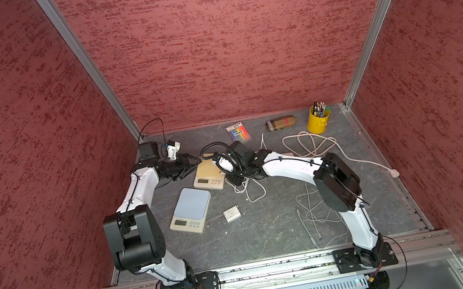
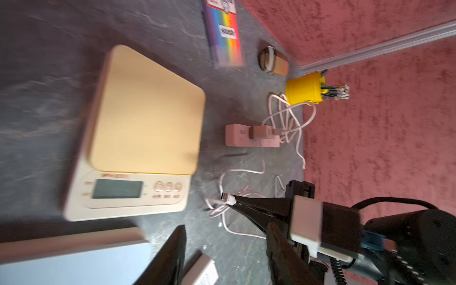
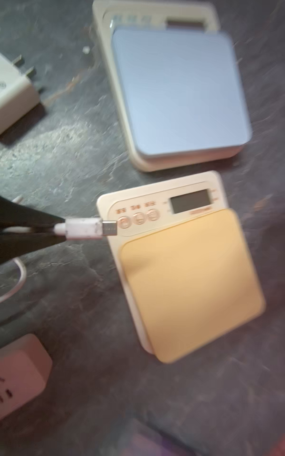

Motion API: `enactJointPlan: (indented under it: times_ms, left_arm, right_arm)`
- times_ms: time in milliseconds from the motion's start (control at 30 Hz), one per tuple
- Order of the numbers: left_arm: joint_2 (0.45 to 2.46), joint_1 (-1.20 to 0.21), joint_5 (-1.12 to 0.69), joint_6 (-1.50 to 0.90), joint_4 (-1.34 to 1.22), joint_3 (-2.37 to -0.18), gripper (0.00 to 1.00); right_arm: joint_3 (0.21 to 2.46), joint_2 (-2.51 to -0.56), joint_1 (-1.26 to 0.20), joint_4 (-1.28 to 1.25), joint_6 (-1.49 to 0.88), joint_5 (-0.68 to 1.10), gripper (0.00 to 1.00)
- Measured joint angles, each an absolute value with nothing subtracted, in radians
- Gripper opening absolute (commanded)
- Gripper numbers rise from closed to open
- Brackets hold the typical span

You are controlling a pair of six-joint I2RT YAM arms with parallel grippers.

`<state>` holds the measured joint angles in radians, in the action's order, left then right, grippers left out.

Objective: Charge the electronic scale
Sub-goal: Adjust the charging cable at the center of the board, then insert the charging cable into the electronic scale.

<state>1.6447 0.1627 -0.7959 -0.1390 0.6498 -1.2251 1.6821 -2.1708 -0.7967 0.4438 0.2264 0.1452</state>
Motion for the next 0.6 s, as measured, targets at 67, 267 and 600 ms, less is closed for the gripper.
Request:
enactJointPlan:
  times_ms: [67, 267, 600]
  left_arm:
    - [1.687, 0.169, -0.752, -0.106, 0.646, -1.225, 0.57]
    - [1.780, 0.170, -0.669, 0.012, 0.585, -1.192, 0.57]
    - [1.839, 0.197, -0.664, 0.098, 0.538, -1.191, 0.57]
  right_arm:
    - [1.704, -2.220, -0.797, 0.495, 0.242, 0.125, 0.00]
    - [1.764, -2.268, -0.797, 0.596, 0.288, 0.064, 0.00]
    - [1.840, -2.317, -0.812, 0.644, 0.329, 0.047, 0.00]
